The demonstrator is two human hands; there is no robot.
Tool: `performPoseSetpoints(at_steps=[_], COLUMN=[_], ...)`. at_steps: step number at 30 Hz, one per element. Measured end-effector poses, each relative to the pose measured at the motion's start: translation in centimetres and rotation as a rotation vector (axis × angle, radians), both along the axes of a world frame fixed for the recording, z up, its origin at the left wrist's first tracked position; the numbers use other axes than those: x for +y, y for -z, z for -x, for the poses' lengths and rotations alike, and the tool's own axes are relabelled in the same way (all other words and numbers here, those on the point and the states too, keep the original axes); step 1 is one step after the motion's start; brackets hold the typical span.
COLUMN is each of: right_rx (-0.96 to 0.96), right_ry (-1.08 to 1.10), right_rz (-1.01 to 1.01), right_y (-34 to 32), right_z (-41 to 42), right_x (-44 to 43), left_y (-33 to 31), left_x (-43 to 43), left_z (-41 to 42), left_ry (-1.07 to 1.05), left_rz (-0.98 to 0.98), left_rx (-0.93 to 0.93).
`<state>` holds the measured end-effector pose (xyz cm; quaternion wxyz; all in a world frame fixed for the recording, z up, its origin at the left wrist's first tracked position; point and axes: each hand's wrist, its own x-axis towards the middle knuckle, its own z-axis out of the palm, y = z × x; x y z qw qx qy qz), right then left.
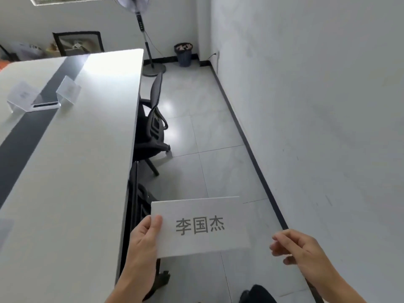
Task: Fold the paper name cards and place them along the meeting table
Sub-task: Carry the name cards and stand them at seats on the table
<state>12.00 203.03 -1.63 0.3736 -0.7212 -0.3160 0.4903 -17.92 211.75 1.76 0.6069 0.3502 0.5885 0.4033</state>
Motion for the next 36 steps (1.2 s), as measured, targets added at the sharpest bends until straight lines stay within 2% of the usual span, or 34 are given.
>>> performPoseSetpoints(at_steps=[5,10,16,21,27,36], right_rx=[0.014,0.005,-0.021,-0.039,-0.03,-0.014], right_ry=[0.099,0.136,-0.016,-0.1,-0.128,-0.022], right_rz=[0.096,0.104,0.029,-0.033,0.028,-0.013], right_y=[3.0,4.1,0.3,-0.8,1.9,-0.8], right_z=[-6.0,-13.1,-19.0,-21.0,-21.0,-23.3], right_x=[7.6,19.3,36.6,51.0,66.5,88.6], left_y=[1.2,1.4,-1.3,-0.1,2.3,-1.0], left_x=[10.2,21.6,34.4,44.6,60.5,87.2], left_z=[-4.6,-11.5,-17.6,-18.6,-18.2,-20.7], left_ry=[0.027,0.007,-0.048,-0.14,-0.187,-0.101], left_rz=[0.029,0.031,-0.014,0.019,0.033,-0.052], left_rx=[-0.003,-0.001,0.001,0.001,0.005,0.026])
